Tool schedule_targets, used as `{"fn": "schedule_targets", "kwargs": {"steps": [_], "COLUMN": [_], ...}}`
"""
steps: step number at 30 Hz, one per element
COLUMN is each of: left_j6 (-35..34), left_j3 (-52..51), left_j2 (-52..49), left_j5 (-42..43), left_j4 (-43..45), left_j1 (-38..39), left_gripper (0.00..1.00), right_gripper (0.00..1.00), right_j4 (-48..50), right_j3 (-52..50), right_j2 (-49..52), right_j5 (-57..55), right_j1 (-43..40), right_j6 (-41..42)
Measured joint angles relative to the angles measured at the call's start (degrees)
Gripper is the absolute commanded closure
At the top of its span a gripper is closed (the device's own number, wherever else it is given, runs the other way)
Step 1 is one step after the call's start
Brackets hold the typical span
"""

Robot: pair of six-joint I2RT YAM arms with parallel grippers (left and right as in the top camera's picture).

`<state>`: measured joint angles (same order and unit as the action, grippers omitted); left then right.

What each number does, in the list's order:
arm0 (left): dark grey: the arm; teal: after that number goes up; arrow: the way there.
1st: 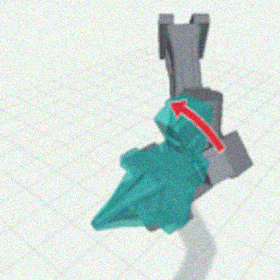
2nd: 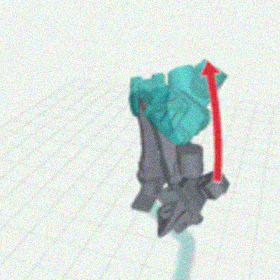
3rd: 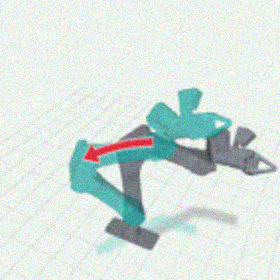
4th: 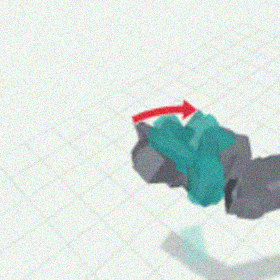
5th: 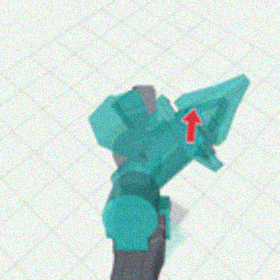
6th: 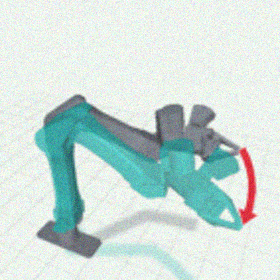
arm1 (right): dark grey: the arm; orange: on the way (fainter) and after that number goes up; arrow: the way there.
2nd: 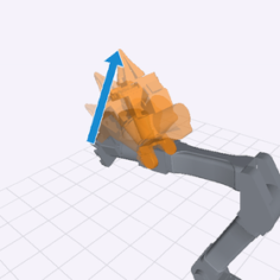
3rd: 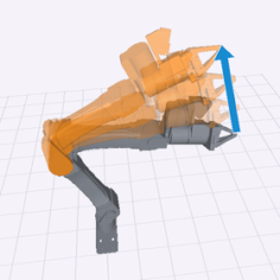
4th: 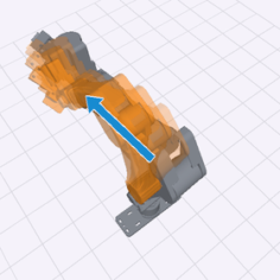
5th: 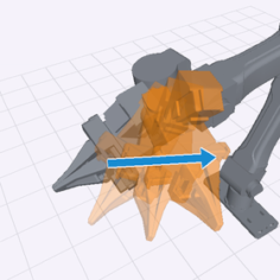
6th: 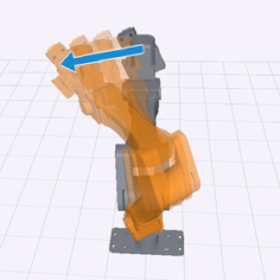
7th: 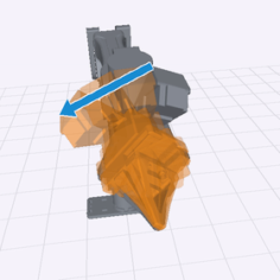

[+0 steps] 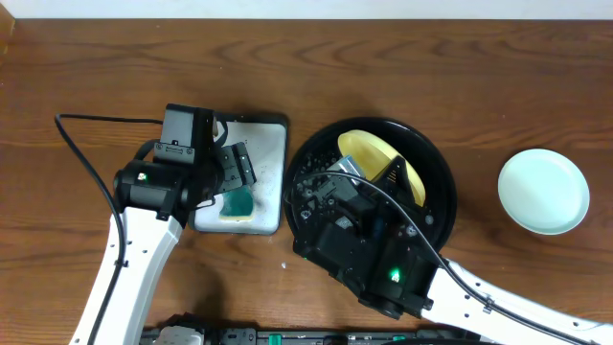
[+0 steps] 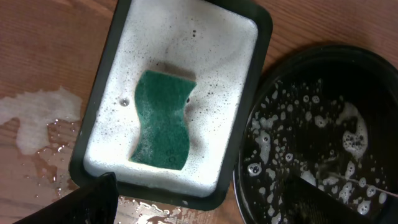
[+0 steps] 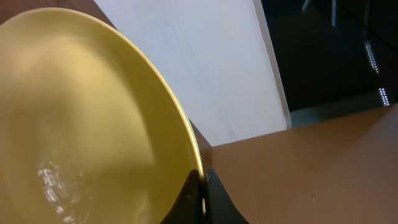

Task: Clean dirty plates on tray and stack at the side
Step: 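Tilt and lift the yellow plate by its rim with the right gripper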

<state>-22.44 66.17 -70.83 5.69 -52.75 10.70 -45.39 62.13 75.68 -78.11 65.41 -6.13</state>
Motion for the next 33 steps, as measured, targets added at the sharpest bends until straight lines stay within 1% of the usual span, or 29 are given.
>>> {"fn": "schedule_targets", "kwargs": {"steps": [9, 33], "left_j6": [0.00, 0.00], "left_j3": [0.00, 0.00], "left_j2": [0.00, 0.00], "left_j5": [0.00, 0.00], "left_j4": [0.00, 0.00], "left_j1": [0.00, 0.00], "left_gripper": [0.16, 0.16], "right_gripper": [0.99, 0.99], "right_j4": [2.56, 2.62], "right_j3": [0.00, 0.00], "right_j2": [-0.02, -0.02], "right_j5": [2.49, 3.37], "right_j1": [0.00, 0.00], "right_j6": [-0.24, -0.24]}}
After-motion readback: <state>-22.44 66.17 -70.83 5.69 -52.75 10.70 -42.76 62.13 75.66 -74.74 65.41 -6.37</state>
